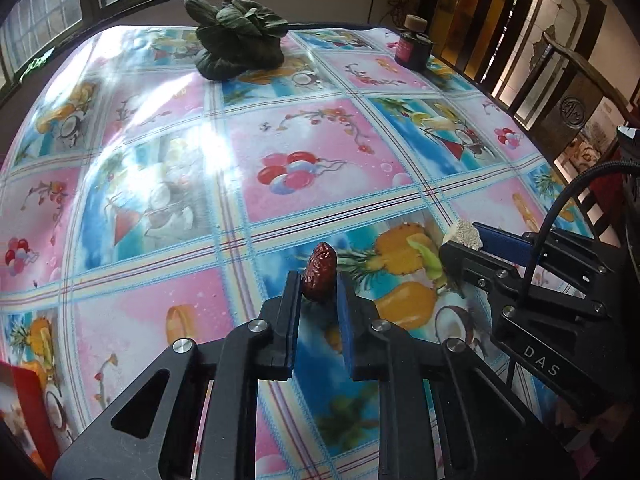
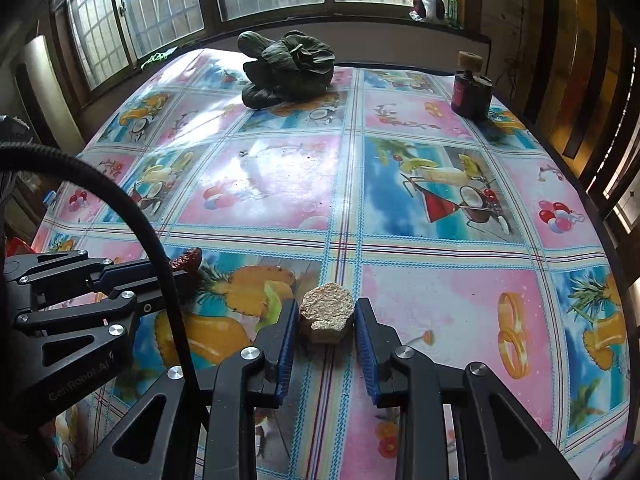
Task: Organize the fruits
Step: 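Carry the beige cake and red date into the red tray and open both tools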
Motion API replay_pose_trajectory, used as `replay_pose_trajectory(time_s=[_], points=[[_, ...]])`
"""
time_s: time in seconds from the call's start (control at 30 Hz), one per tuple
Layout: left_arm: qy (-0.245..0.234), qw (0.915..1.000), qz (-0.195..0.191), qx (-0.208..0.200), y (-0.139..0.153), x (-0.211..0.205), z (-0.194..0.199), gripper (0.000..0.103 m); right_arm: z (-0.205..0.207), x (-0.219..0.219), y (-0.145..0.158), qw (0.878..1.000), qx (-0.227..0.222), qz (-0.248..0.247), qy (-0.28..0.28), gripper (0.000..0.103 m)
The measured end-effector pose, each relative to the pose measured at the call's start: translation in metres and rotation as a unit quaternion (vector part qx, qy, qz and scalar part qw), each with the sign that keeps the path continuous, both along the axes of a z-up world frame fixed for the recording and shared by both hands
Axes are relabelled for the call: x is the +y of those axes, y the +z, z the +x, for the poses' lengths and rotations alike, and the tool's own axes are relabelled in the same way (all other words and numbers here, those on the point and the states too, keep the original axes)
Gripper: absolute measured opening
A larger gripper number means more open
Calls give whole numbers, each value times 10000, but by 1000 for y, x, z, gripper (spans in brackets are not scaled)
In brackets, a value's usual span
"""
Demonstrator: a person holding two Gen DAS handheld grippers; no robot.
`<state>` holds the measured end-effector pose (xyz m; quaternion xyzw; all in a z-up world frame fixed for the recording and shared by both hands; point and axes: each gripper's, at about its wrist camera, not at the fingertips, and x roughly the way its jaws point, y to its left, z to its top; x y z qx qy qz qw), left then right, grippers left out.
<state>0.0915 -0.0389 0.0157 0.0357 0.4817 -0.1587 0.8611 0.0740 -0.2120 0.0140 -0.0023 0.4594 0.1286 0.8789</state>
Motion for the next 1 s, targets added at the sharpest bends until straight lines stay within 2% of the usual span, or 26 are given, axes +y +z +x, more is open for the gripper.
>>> replay_pose_trajectory(time_s=[0.13,0.27,0.47,0.67,1.0], points=[[288,9995,5,-95,8,21,-20,17,-6,12,5,9974,79,603,379,28],[635,9978,94,-146,13,44,-42,17,-16,34,13,9929,104,910,755,28],[1172,9926,201,-240,16,81,-73,17,-36,67,15,9894,128,940,1097,28],[1696,9840,371,-407,26,122,-102,17,-55,107,18,9838,155,900,1542,28],[2479,9649,498,-702,43,196,-145,17,-81,187,38,9671,40,846,2399,28]])
